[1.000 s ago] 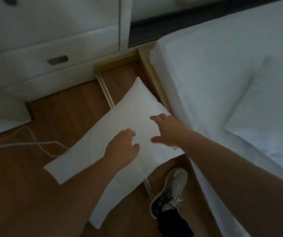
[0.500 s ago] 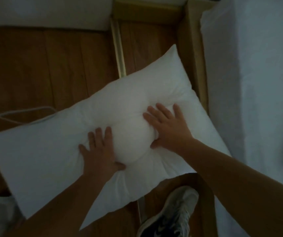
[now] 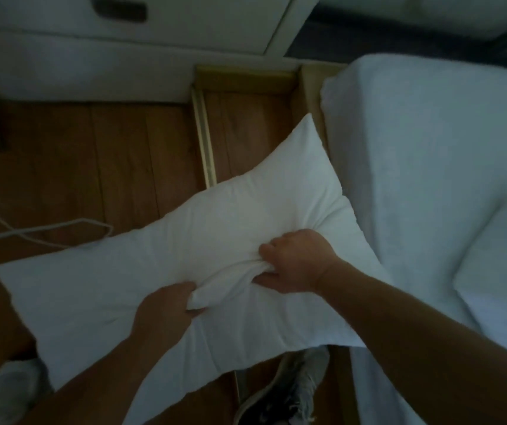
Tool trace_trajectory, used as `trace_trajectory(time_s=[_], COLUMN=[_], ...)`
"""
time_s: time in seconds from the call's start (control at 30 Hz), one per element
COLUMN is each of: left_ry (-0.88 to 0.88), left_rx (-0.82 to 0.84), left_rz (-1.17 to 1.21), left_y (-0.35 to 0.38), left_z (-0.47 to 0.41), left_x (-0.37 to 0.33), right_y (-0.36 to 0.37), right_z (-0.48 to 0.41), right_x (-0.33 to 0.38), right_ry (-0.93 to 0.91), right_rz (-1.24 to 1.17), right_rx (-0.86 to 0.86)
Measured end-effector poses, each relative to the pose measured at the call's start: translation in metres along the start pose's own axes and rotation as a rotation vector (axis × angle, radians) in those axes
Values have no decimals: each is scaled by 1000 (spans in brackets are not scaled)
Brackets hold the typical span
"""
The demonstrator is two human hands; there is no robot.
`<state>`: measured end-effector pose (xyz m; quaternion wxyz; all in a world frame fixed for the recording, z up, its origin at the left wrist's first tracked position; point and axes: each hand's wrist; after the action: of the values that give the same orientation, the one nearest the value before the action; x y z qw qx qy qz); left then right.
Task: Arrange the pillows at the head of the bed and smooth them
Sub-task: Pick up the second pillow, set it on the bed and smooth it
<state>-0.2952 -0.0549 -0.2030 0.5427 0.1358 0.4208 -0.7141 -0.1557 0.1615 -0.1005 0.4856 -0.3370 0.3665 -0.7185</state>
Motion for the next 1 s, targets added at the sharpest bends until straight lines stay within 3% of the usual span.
trace_trajectory(time_s=[0.13,0.27,0.5,0.7,0.83,0.93,1.0], left_ry=[107,227,530,692,652,476,415], left_rx=[40,36,-13,-30,-79,70,96], left_rz=[38,-19,-207,-288,-373,-659,-717], left_y=[-28,-40,-4,78,127,141,141], left_z=[24,29,-4,-55,-92,-119,-136], left_x=[-76,-189,-441,-637,-685,-656,-637], right_y=[-80,-149,-229,-237,-196,-144,-113], right_z=[49,119,285,407,418,403,389], right_x=[-16,-76,-247,-407,-457,-459,-460], right_ry=[71,140,341,504,688,720,720], right_rz=[-13,44,193,319,348,171,24], right_rx=[-89,-143,-302,-391,-300,-163,-94])
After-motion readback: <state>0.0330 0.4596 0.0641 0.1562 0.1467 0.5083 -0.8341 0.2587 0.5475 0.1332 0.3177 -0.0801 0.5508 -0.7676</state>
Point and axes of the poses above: each hand's wrist, its own z-axis away from the middle knuckle, its own y-axis out of the palm, x = y × z, and after that the axes turned 1 degree about -z, right-handed
